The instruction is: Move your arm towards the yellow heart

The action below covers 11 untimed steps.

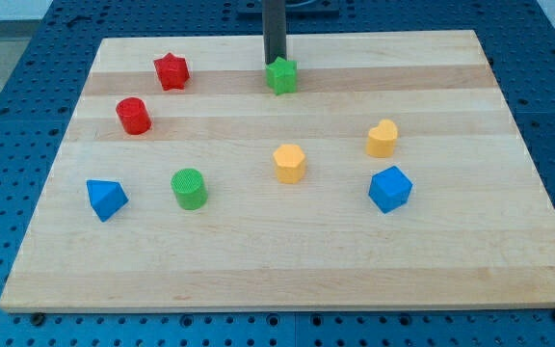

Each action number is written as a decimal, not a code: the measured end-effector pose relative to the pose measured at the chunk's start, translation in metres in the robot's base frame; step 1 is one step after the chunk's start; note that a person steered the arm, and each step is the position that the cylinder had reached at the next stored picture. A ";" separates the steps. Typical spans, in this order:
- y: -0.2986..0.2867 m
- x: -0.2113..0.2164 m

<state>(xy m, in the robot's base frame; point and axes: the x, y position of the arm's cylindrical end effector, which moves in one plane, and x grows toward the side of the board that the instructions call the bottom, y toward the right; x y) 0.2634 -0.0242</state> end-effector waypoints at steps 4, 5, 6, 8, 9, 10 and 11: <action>0.006 0.021; 0.050 -0.007; 0.118 -0.008; 0.218 0.037; 0.248 0.073; 0.267 0.118; 0.267 0.150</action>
